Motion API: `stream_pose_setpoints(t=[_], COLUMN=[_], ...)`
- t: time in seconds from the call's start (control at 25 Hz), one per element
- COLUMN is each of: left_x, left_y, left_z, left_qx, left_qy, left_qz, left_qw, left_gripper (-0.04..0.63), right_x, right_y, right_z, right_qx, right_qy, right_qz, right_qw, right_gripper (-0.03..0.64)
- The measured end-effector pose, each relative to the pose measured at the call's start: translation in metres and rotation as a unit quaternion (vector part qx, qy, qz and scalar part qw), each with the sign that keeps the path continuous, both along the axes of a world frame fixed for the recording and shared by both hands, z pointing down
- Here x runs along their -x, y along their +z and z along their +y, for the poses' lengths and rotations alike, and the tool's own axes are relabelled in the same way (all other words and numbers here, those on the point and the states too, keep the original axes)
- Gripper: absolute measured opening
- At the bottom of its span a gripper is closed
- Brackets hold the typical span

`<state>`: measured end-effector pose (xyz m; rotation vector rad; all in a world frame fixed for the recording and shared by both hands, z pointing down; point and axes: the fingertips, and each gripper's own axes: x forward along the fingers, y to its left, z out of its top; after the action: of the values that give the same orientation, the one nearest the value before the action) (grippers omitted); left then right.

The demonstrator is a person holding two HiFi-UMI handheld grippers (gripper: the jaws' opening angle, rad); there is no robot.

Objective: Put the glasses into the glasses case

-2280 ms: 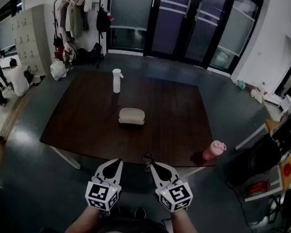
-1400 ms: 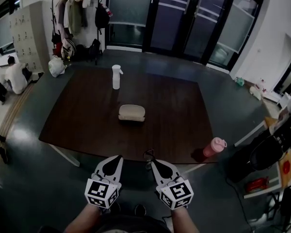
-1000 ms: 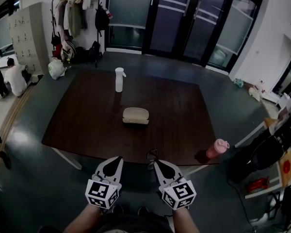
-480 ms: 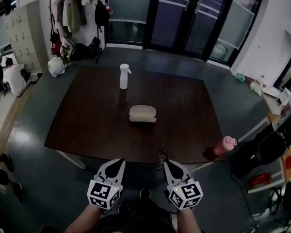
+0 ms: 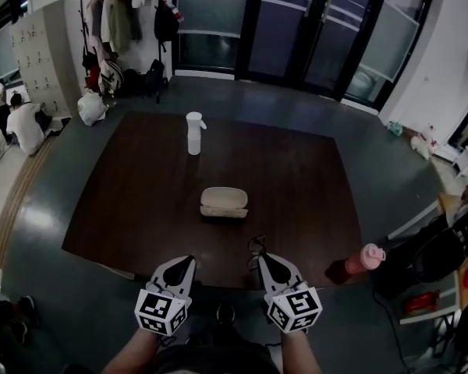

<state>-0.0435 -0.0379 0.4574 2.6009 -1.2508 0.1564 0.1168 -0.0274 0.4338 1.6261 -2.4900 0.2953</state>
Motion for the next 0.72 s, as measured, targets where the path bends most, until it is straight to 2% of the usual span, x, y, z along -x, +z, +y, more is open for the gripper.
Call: stream_pose_setpoints(t=[0.32, 0.72], left_x=[-0.03, -0.03], left_y=[0.016, 0.042], left_z=[-0.08, -0.145], left_qx=[0.014, 0.041], left_qy=[-0.031, -0.072], left_qz=[-0.014, -0.033], left_qw=[0.9993, 0.996], left_gripper=[0.006, 0.006], right_x=[-0.043, -0.05], right_y=[0.016, 0.035], right_z=[-0.079, -0.154], right_qx=[0.019, 0.029], right_qy=[-0.013, -0.068], right_qz=[0.006, 0.061], right_qw=[1.0, 0.995], right_gripper=[-0.012, -0.012])
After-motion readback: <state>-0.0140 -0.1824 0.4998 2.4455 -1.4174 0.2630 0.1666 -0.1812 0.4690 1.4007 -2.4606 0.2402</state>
